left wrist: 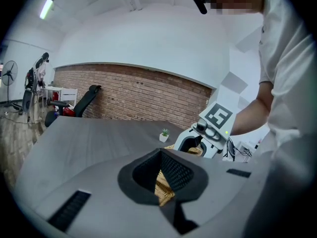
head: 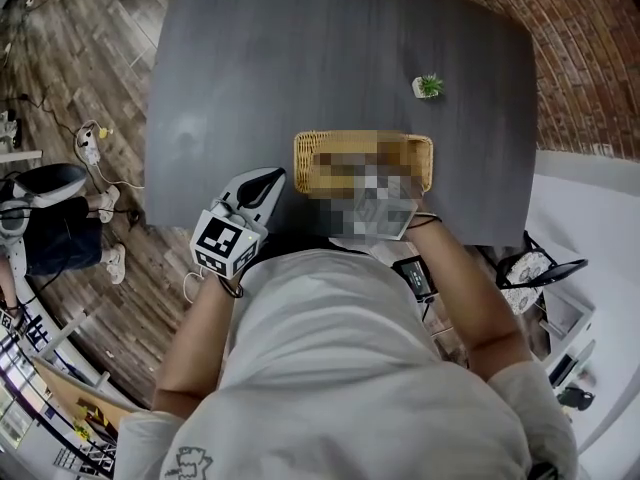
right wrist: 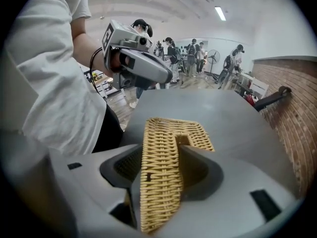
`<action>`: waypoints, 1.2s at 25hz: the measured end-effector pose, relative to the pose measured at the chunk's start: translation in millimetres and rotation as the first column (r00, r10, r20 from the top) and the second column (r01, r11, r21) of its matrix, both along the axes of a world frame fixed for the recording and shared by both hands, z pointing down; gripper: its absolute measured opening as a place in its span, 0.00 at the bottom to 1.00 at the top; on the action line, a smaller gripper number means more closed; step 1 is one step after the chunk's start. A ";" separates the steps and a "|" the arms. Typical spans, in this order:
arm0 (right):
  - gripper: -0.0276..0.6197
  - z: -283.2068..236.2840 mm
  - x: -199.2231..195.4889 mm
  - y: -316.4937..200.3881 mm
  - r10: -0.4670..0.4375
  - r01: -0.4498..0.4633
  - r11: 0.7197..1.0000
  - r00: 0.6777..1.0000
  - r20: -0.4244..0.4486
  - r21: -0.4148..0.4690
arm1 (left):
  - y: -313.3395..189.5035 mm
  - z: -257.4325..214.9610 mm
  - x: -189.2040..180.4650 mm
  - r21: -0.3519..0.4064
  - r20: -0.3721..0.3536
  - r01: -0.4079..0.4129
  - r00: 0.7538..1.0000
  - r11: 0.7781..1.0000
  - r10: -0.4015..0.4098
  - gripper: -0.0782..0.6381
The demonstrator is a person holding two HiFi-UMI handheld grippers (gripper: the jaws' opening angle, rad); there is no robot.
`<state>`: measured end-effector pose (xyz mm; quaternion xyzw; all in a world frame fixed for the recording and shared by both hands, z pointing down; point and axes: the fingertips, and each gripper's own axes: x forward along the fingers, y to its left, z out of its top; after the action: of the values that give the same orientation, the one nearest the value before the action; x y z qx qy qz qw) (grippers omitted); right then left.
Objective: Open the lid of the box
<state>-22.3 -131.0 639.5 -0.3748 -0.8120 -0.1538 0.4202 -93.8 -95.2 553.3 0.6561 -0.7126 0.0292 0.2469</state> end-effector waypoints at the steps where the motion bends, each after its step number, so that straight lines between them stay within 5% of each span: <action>1: 0.40 -4.4 -0.8 -0.9 0.000 0.000 1.000 1.000 -0.001 -0.006 | 0.0 -1.3 -0.7 0.001 0.002 0.003 1.000 1.000 -0.003 0.12; 16: 0.12 -78.5 -40.5 -22.9 -0.049 0.045 0.998 0.995 0.082 0.048 | -6.6 -28.7 -21.9 0.028 0.058 -0.018 0.998 0.999 0.017 0.12; 30: 0.11 -93.7 -91.0 -63.5 -0.010 0.004 0.998 0.994 0.106 0.055 | -32.9 -33.9 -50.9 0.026 0.067 -0.065 0.996 0.998 0.063 0.12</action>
<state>-113.3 -194.5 545.9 -0.3572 -0.8274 -0.1971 0.3860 -144.7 -128.0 519.3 0.6807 -0.6993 0.0488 0.2128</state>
